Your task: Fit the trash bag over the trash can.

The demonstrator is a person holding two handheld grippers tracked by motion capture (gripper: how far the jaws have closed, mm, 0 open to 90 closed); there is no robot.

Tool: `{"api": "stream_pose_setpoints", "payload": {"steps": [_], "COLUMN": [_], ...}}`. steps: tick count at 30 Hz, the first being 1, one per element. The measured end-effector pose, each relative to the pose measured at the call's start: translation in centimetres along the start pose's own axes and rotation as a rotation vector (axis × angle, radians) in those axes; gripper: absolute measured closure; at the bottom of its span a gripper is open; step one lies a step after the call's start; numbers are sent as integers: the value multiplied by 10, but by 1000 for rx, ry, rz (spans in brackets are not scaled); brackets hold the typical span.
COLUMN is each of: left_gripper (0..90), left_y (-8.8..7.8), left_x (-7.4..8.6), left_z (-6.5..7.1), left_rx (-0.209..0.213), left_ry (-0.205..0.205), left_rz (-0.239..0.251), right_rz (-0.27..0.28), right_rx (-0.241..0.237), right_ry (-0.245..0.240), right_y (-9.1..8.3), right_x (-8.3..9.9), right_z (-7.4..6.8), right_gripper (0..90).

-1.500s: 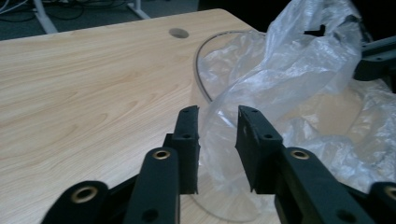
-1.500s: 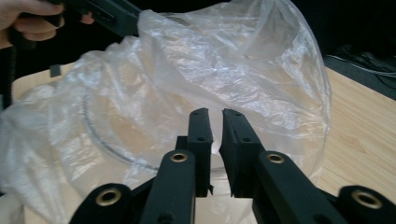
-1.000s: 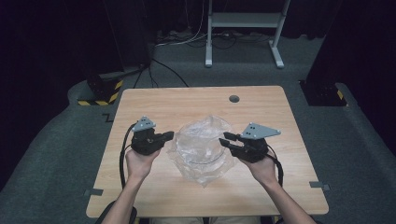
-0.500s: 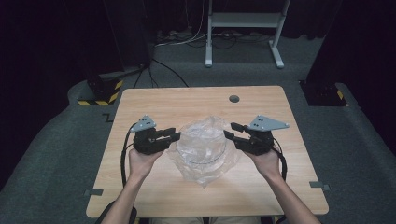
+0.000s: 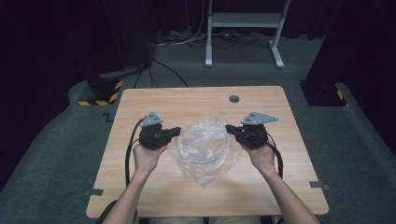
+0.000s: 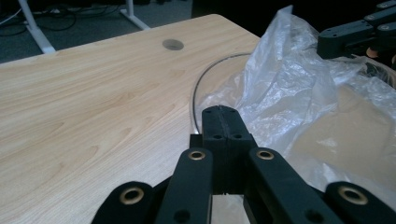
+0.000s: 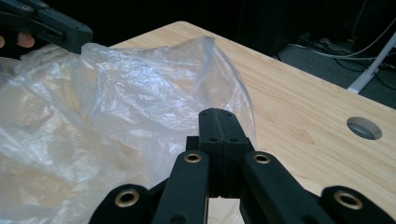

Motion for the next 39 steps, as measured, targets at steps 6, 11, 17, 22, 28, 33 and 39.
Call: {"api": "stream_pose_setpoints", "payload": {"steps": [6, 11, 17, 22, 28, 33, 39], "left_gripper": [895, 647, 728, 899, 900, 900, 744], "left_y": [-5, -8, -2, 5, 0, -3, -2], "left_x": [-4, -13, -10, -6, -10, -10, -8], "left_z": [0, 5, 9, 7, -5, -9, -4], "left_rx": [19, 65, 61, 35, -20, -13, 28], "left_ry": [-21, -43, 16, 34, 4, -20, -45], "left_rz": [61, 129, 73, 11, 48, 74, 77], "right_rz": [11, 30, 22, -10, -4, 59, 71], "right_rx": [9, -22, -33, -28, -10, -13, 8], "right_ry": [22, 37, 41, 10, -7, 11, 34], "right_y": [3, 1, 5, 13, 18, 9, -6], "right_x": [1, -3, -5, -3, -5, -15, -18], "right_z": [6, 4, 3, 3, 2, 1, 7], "right_gripper": [899, 810, 755, 900, 900, 712, 569]}}
Point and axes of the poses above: each handheld gripper's, and its own axes: y roughly forward along the jaws, x roughly out of its underside, z roughly to its right, the point moved 10 cm from there along y, roughly forward along the jaws, and after that the axes turned 8 degrees about y, right-handed, at the moved point
